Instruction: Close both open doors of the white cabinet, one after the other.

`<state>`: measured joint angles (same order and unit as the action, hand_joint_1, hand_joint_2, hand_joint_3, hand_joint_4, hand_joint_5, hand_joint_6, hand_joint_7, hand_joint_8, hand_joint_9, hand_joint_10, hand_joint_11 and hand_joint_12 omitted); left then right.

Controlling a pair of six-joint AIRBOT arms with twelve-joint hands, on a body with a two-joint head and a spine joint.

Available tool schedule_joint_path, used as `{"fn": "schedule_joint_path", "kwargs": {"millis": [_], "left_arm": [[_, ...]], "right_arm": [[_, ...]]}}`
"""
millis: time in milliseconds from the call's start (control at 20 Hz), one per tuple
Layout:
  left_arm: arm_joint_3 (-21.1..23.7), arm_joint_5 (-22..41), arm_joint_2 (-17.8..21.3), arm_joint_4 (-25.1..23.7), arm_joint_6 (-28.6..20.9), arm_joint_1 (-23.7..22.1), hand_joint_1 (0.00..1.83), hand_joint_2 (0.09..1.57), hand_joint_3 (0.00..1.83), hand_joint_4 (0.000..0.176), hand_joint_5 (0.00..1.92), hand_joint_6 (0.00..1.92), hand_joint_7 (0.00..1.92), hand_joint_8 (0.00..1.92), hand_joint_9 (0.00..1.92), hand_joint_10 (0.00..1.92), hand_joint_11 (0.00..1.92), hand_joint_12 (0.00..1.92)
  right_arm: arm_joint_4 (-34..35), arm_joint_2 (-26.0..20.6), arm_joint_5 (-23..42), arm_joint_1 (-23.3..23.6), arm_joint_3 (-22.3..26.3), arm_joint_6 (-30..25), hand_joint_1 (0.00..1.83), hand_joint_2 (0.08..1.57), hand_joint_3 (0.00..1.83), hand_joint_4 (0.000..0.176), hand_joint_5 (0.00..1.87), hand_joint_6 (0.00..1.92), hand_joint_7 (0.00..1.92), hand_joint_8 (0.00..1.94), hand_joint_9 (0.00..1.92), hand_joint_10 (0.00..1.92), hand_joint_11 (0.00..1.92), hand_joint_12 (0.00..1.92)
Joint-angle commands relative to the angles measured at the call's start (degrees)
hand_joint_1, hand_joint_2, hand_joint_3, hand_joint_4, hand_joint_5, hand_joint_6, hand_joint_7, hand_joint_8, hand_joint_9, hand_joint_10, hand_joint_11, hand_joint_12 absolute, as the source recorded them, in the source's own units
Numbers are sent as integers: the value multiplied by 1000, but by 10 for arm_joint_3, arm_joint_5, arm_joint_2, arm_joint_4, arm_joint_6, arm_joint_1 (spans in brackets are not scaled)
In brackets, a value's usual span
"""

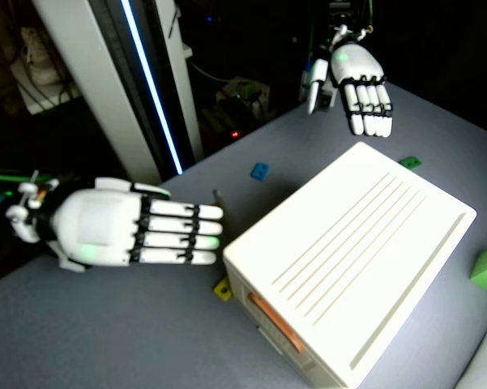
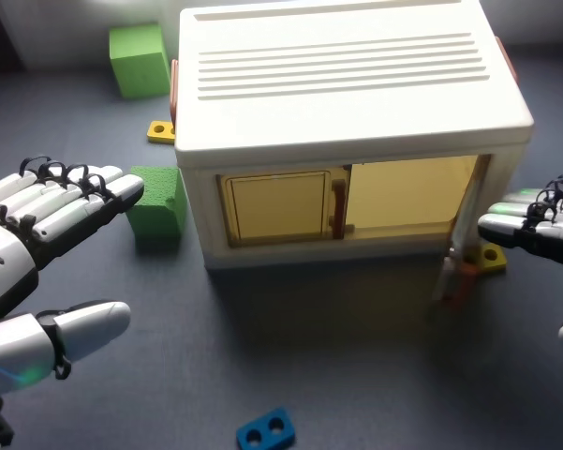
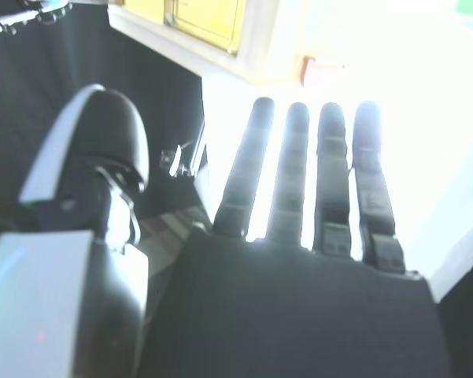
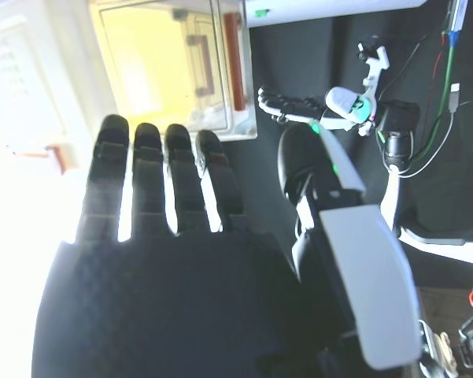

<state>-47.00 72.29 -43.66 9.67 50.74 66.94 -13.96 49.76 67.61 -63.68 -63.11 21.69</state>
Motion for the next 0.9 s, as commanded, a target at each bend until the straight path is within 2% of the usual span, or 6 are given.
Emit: {"fn": "schedule_joint_path", "kwargs": {"millis": [0,450,600,700,850], "left_arm": [[2,72,3,2,-2,-1,0,1352,0,0,29,3,37,2,64,4,0,371],[2,73,0,5,-3,4,0,1369,0,0,37,0,37,0,55,0,0,342],[2,76,0,6,-4,7,0,1364,0,0,39,1,55,1,83,1,0,430],[2,76,0,6,-4,8,0,1369,2,0,32,1,33,0,59,0,0,367],[2,75,-1,7,-5,8,0,1363,0,0,8,3,28,5,56,6,11,326]], "right_arm": [[12,1,59,7,-3,-6,248,1539,7,0,39,3,9,0,12,1,47,4],[-6,23,42,33,-16,-11,159,1567,6,0,11,1,0,0,0,0,5,0],[-17,31,35,45,-20,-14,235,1562,2,0,33,3,0,0,0,0,6,2],[-17,37,35,48,-25,-17,285,1550,0,0,43,2,0,0,0,0,9,3],[-20,45,31,61,-30,-17,254,1547,0,0,51,3,4,2,0,0,36,13]]}}
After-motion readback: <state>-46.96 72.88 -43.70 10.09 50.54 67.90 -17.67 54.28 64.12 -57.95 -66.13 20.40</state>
